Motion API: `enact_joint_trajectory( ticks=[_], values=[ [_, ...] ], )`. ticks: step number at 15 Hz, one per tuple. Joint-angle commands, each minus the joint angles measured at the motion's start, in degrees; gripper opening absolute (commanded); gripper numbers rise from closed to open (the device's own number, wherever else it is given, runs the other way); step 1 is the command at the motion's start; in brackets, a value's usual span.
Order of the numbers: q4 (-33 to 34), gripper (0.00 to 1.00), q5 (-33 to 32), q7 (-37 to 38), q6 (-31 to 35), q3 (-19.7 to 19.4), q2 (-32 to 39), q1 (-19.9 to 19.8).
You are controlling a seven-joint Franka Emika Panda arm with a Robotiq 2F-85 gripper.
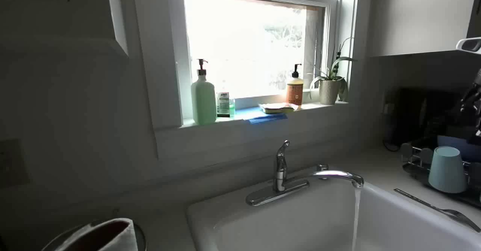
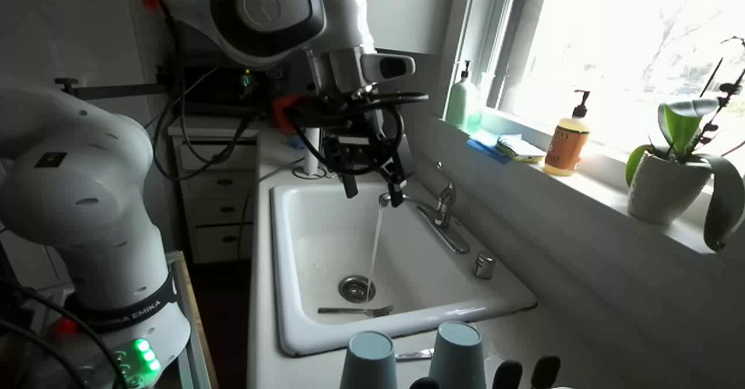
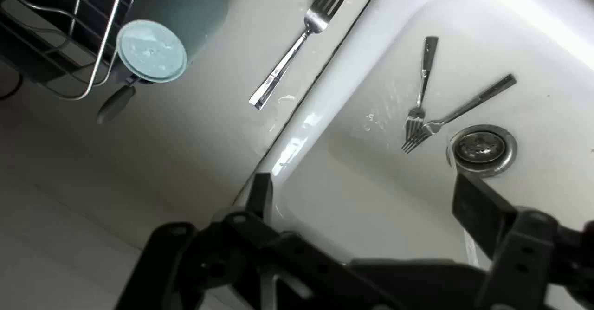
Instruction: Pick up the silver fork from the kitchen counter and rinse it with running water, put the silver fork back on the kitchen counter, close the tap
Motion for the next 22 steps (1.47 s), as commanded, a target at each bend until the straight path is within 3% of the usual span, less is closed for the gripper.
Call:
enact_joint_trajectory(
  ticks=[1,4,6,12,17,22],
  values=[
    [-0.30,1.00,-0.01,0.04,-0.22,-0.02,0.06,0.10],
    [-0.60,1.00,0.01,0.03,-0.22,0.00,0.54,0.10],
    [3.82,1.00,2.26,3.17,-3.41,-0.77,5.77,-0.98],
    [11.97,1.00,6.98,10.04,-3.88,-4.34,20.93,-2.46],
    [14.75,1.00,13.95,13.96,-3.38,-6.05,33.05,-3.02],
    [16.42,1.00,21.16,12.16,0.70,-7.26,42.65,-3.74]
  ],
)
